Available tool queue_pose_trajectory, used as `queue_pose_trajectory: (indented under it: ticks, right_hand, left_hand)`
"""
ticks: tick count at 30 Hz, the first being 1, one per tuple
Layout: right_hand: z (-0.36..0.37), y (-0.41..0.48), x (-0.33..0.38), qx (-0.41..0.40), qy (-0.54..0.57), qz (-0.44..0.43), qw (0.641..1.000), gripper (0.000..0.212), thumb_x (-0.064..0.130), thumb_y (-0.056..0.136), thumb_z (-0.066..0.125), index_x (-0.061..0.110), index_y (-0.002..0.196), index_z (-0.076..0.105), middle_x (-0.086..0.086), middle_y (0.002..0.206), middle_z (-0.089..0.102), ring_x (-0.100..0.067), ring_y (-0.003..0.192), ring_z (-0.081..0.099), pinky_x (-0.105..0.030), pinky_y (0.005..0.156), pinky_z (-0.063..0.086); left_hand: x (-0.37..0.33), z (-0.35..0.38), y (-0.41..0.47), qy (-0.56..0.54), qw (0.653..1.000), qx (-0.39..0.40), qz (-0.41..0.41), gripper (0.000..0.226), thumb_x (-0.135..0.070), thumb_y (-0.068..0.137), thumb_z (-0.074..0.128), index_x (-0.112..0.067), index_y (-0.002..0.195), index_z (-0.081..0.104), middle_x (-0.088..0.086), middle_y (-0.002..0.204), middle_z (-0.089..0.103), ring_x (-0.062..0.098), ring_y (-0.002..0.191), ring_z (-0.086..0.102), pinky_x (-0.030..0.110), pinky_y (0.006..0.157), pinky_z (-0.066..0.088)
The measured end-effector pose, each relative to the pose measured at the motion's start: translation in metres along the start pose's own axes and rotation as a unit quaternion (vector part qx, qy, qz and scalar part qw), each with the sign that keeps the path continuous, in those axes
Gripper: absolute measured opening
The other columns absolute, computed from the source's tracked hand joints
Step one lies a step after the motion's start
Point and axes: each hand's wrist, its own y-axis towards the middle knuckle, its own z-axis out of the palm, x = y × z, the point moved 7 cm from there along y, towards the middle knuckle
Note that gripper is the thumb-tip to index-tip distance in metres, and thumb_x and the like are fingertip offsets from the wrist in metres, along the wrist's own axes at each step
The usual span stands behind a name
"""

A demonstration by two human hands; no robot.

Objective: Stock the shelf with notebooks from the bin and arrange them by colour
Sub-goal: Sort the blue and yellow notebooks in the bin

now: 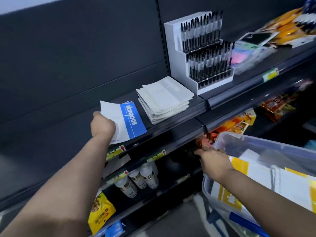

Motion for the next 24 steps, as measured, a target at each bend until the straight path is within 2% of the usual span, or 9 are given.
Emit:
queue_pose_trajectory:
  ticks: [3,5,7,9,13,17,21,24]
  right_hand:
    - [-0.003,-0.003,-0.003,-0.002,0.002,0.010,1.000,0.044,0.019,0.088,0.045,0.032,0.130,0.048,0.004,0.122,0.057,-0.021,0.117,0.053,-0.033,0.091,0.041]
    - [-0.004,-0.008,-0.009,-0.001,0.004,0.026,1.000,0.043,0.017,0.089,0.045,0.031,0.129,0.049,0.003,0.123,0.057,-0.021,0.117,0.053,-0.034,0.091,0.041]
    - [-0.002,-0.016,-0.020,0.003,0.005,0.049,0.999,0.045,0.016,0.090,0.045,0.032,0.131,0.048,0.004,0.127,0.056,-0.021,0.119,0.052,-0.033,0.093,0.040]
    - [0.003,-0.028,-0.035,0.009,0.006,0.076,0.997,0.049,0.013,0.088,0.045,0.033,0.133,0.046,0.004,0.129,0.055,-0.021,0.122,0.051,-0.033,0.095,0.039]
    - [0.026,-0.055,-0.069,0.040,-0.011,0.115,0.993,0.052,0.011,0.086,0.044,0.031,0.135,0.046,0.003,0.129,0.055,-0.021,0.123,0.048,-0.033,0.097,0.039]
    - [0.049,-0.092,-0.110,0.086,-0.011,0.167,0.982,0.052,0.011,0.086,0.044,0.030,0.135,0.046,0.002,0.133,0.052,-0.022,0.124,0.047,-0.034,0.098,0.038]
    - [0.067,-0.136,-0.160,0.132,-0.001,0.247,0.960,0.048,0.012,0.088,0.042,0.027,0.133,0.048,0.000,0.132,0.052,-0.021,0.124,0.046,-0.036,0.098,0.039]
    - [0.080,-0.170,-0.195,0.160,0.004,0.307,0.938,0.047,0.012,0.087,0.042,0.025,0.131,0.048,-0.001,0.130,0.051,-0.022,0.124,0.044,-0.036,0.098,0.039]
  left_hand:
    - [-0.002,0.006,0.008,0.040,0.999,-0.028,0.016,0.054,-0.003,0.087,0.052,-0.006,0.139,0.038,0.021,0.140,0.039,0.039,0.128,0.039,0.047,0.102,0.038]
    - [-0.011,0.006,0.004,0.081,0.993,-0.071,0.052,0.055,0.000,0.084,0.054,-0.008,0.138,0.042,0.020,0.138,0.037,0.038,0.126,0.035,0.048,0.100,0.037]
    - [-0.032,0.016,-0.010,0.082,0.984,-0.094,0.130,0.054,0.004,0.081,0.052,-0.012,0.133,0.049,0.019,0.133,0.042,0.038,0.122,0.038,0.047,0.094,0.038]
    - [-0.062,0.037,-0.038,0.045,0.970,-0.076,0.226,0.049,0.005,0.081,0.050,-0.014,0.126,0.056,0.016,0.127,0.047,0.037,0.118,0.041,0.045,0.090,0.040]
    - [-0.111,0.100,-0.135,-0.033,0.927,0.061,0.368,0.038,0.000,0.086,0.051,-0.016,0.119,0.061,0.009,0.120,0.053,0.028,0.116,0.046,0.036,0.100,0.040]
    - [-0.121,0.168,-0.237,-0.085,0.860,0.222,0.451,0.035,0.003,0.079,0.056,-0.014,0.108,0.064,0.007,0.109,0.059,0.028,0.102,0.053,0.043,0.089,0.047]
    - [-0.110,0.239,-0.284,0.048,0.836,0.369,0.403,0.038,-0.008,0.089,0.053,-0.017,0.126,0.056,0.003,0.128,0.057,0.024,0.118,0.054,0.033,0.094,0.047]
    - [-0.090,0.286,-0.307,0.149,0.803,0.456,0.353,0.043,-0.014,0.092,0.053,-0.015,0.135,0.049,0.004,0.134,0.057,0.025,0.122,0.054,0.031,0.095,0.047]
